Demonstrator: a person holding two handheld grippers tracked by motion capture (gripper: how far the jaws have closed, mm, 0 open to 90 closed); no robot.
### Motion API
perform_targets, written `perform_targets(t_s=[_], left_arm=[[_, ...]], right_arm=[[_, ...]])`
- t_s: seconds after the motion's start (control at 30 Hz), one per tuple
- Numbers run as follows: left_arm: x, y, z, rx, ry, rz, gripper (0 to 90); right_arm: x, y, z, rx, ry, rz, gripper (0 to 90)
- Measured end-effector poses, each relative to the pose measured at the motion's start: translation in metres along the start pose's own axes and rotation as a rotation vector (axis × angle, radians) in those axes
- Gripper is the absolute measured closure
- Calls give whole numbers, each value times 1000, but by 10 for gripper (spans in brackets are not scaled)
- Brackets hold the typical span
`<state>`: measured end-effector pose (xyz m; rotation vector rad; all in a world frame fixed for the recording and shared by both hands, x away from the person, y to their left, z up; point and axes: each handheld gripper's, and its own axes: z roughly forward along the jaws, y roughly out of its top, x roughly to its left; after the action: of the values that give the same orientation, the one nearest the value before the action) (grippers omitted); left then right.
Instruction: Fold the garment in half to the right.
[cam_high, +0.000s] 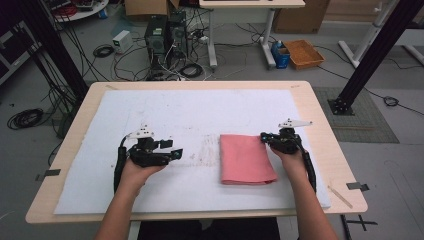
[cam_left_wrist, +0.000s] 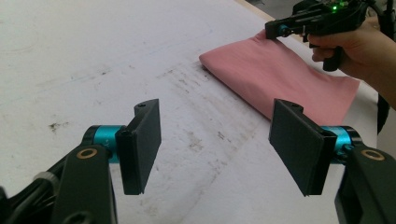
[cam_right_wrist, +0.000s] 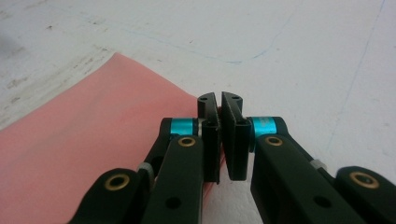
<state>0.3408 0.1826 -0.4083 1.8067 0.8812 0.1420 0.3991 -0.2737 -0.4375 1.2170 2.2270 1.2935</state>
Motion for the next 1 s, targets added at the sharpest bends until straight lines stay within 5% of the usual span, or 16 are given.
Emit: perform_targets(t_s=[0.43,0.57,0.7,0.77,0.9,1.0], left_arm=[[0,0,0,3,0,2,343],[0,0,0,4,1,2,344],[-1,0,0,5,3,9,344],[-1,0,1,7,3,10,344],[-2,0,2,10,1,13,344],[-3,0,1,7,2,14,343]], right_arm=[[-15,-9,-10,-60,-77,82,876],[-13,-7,-18,-113,-41,90,741],[-7,-6,-19,-76,27,79,658],[-5,-8,-17,-42,40,73,662],[-3,-14,-9,18,48,39,843],[-2,-14,-9,13,39,39,885]])
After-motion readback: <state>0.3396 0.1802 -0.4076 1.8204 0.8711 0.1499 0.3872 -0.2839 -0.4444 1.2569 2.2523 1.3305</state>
